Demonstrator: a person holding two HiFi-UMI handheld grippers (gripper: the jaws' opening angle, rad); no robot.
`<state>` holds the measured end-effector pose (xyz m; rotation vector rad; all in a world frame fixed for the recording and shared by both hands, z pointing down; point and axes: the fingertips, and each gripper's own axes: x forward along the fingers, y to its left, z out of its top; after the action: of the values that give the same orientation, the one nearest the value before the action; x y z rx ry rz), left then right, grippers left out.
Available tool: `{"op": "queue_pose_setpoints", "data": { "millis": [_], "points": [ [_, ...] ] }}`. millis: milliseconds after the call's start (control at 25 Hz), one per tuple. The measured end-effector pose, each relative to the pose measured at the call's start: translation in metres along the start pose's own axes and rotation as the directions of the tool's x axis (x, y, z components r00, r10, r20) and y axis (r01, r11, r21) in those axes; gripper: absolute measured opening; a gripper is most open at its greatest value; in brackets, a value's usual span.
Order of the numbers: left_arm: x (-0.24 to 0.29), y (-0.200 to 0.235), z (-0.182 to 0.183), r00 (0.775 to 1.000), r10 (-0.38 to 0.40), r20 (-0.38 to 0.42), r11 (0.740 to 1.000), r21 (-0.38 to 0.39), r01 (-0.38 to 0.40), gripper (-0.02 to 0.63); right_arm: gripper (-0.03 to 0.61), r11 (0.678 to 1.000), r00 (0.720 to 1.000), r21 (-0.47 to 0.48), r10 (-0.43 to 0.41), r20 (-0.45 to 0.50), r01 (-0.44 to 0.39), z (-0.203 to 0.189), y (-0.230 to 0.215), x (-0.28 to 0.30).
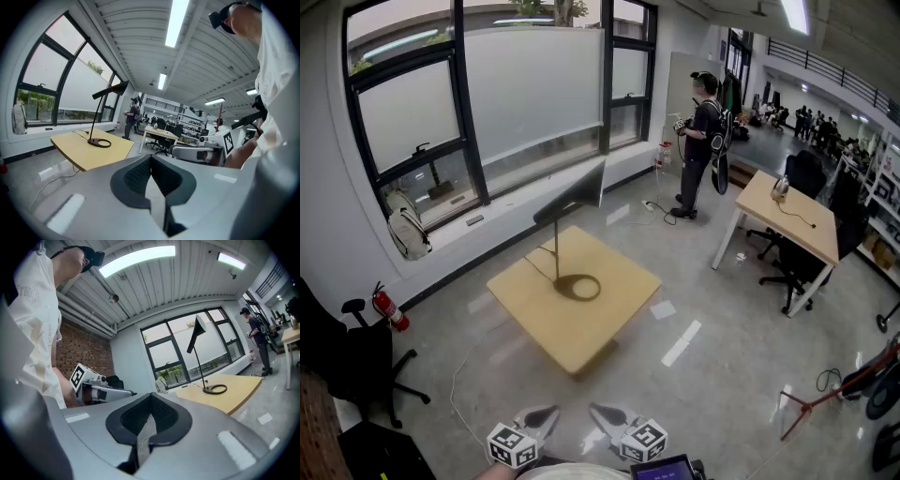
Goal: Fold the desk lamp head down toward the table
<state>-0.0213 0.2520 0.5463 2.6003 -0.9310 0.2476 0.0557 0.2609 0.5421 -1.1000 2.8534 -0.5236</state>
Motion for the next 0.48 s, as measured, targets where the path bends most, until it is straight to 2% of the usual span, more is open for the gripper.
{"op": "queue_pose_setpoints", "data": {
  "millis": [240, 480],
  "points": [
    [0.005, -0.007, -0.002, 1.0, -0.009, 0.001, 1.0, -0.002, 0.009, 0.002, 0.015, 0.997, 0.996, 0.062, -0.053, 0.065, 0.049, 0.006, -0.014, -0.01],
    [0.009, -0.01, 0.002, 1.0, -0.026, 0.015, 1.0, 0.006, 0.026, 0.002, 0.025, 0.998, 0.997, 0.037, -0.058, 0.057, 0.056, 0.007, -0.012, -0.013]
  ]
}}
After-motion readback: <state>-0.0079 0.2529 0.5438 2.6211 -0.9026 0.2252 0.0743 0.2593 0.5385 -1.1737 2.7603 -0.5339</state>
